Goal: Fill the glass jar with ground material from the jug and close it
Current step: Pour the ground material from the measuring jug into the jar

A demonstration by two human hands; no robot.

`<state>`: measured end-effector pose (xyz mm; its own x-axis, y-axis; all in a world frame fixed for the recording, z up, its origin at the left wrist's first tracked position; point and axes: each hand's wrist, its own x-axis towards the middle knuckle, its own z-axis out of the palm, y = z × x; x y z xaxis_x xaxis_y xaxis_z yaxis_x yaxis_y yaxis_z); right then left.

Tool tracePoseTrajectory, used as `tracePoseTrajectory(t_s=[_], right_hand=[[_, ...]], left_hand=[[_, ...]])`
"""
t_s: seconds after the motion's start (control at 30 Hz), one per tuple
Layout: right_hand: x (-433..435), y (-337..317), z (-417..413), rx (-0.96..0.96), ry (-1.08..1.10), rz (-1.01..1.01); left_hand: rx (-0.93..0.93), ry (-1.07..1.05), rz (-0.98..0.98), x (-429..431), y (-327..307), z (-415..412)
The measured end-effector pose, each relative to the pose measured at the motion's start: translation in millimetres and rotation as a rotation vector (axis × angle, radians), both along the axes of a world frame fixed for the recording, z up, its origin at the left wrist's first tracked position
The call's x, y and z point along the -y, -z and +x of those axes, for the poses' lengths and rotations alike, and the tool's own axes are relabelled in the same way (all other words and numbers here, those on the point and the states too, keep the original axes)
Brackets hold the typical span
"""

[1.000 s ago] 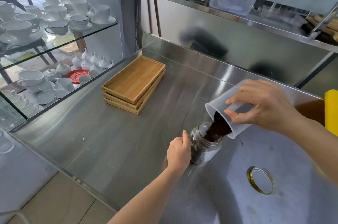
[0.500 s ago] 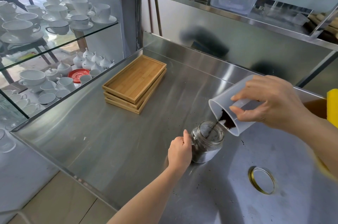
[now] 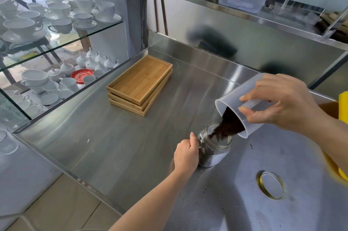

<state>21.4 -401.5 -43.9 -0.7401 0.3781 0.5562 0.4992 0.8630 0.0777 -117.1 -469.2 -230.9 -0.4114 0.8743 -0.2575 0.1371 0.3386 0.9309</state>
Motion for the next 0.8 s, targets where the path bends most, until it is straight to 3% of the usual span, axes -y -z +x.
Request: tracePoseTrajectory(t_s=[0.8], right_hand=[[3.0, -0.4, -2.7, 0.010, -0.054, 0.044]], left_hand=[[0.004, -0.002, -0.006, -2.3, 4.9, -0.1]])
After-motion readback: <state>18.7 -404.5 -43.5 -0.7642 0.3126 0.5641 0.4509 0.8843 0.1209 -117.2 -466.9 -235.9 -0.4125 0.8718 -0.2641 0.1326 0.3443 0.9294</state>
